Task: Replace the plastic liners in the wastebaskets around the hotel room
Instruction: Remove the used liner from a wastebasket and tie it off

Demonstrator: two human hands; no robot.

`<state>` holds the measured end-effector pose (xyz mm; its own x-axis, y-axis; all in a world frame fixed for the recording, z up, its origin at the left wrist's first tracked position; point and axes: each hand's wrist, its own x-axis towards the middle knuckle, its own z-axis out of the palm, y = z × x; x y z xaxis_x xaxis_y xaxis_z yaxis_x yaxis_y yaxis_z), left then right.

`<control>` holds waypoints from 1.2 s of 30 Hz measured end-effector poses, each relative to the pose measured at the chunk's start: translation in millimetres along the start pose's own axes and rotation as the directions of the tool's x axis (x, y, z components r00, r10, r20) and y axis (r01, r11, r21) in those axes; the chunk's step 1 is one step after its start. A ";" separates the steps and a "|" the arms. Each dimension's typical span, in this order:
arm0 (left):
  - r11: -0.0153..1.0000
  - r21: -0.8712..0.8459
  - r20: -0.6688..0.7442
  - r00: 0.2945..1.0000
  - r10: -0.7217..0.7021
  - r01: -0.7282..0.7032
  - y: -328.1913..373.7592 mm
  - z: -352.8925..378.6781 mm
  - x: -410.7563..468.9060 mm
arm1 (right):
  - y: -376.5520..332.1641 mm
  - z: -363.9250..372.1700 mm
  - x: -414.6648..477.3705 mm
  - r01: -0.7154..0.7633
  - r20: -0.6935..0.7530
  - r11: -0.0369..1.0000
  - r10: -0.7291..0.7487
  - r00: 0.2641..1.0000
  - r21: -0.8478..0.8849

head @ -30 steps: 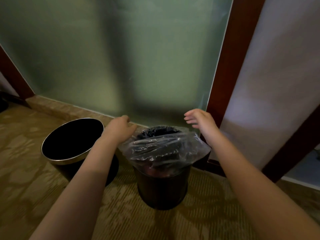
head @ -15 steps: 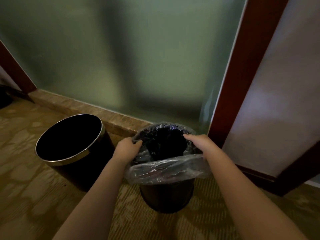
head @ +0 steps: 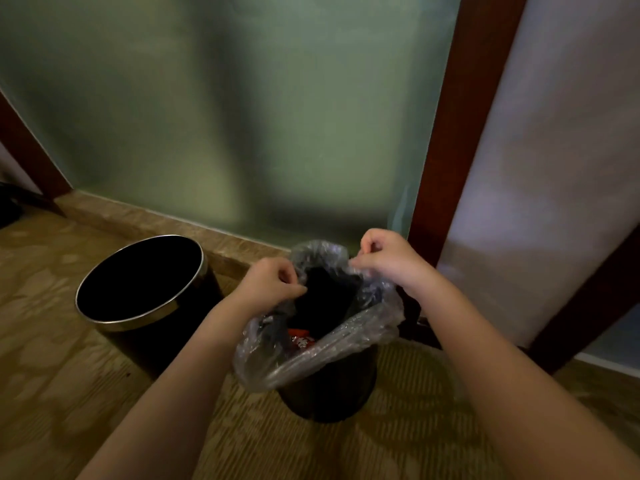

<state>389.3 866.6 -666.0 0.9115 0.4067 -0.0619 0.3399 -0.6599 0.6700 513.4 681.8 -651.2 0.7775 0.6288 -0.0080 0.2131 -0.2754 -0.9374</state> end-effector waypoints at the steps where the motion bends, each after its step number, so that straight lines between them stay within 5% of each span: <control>1: 0.997 -0.070 0.085 0.996 -0.021 0.027 5.0 2.6 -2.2 | -2.3 -3.3 -4.1 -0.016 0.080 0.995 0.023 0.997 -0.094; 4: 0.990 -0.087 0.075 0.992 -0.104 0.111 12.9 15.5 -3.5 | -8.2 -6.6 -14.5 -0.098 0.255 0.935 0.192 0.948 -0.339; 7: 0.975 0.108 0.130 0.970 -0.206 0.193 12.9 20.1 -4.3 | -4.9 -3.1 -15.1 -0.156 0.231 0.818 0.331 0.915 -0.554; 10: 0.981 0.107 0.279 0.942 -0.185 0.161 8.0 16.7 -9.7 | -0.6 4.4 -13.0 -0.124 0.203 0.727 0.345 0.916 -0.676; 13: 0.986 0.140 0.140 0.984 -0.113 0.094 7.4 14.6 -11.3 | -3.5 15.4 -13.2 -0.067 0.203 0.790 0.238 0.950 -0.609; 18: 0.997 -0.077 -0.375 0.927 -0.030 0.001 13.7 -5.0 -9.6 | -18.1 16.4 -3.3 0.067 -0.174 0.885 -0.164 0.971 -0.460; 21: 0.981 -0.138 -0.462 0.885 0.057 -0.135 23.6 -19.0 -10.7 | -26.6 15.8 -4.1 0.133 -0.075 0.978 -0.147 0.986 -0.163; 24: 0.956 -0.086 -0.480 0.852 0.208 -0.282 34.8 -28.3 -13.4 | -36.3 15.9 -12.7 -0.042 0.050 0.988 0.034 0.998 0.152; 30: 0.904 0.073 -0.320 0.849 0.421 -0.421 39.4 -41.8 -16.5 | -16.5 16.5 -17.6 -0.397 0.294 0.910 0.415 0.861 -0.123; 33: 0.910 0.140 -0.198 0.890 0.411 -0.389 37.2 -43.8 -18.0 | -23.3 15.4 -17.6 -0.416 0.355 0.909 0.384 0.852 0.015; 36: 0.970 0.054 -0.043 0.970 0.240 -0.237 33.8 -49.8 -18.3 | -31.2 12.4 -14.7 -0.239 0.263 0.971 0.239 0.935 -0.030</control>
<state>372.6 868.3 -605.3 0.9556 0.2633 0.1322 0.1260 -0.7707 0.6246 488.0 690.2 -626.2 0.6225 0.7132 -0.3224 0.0383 -0.4392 -0.8976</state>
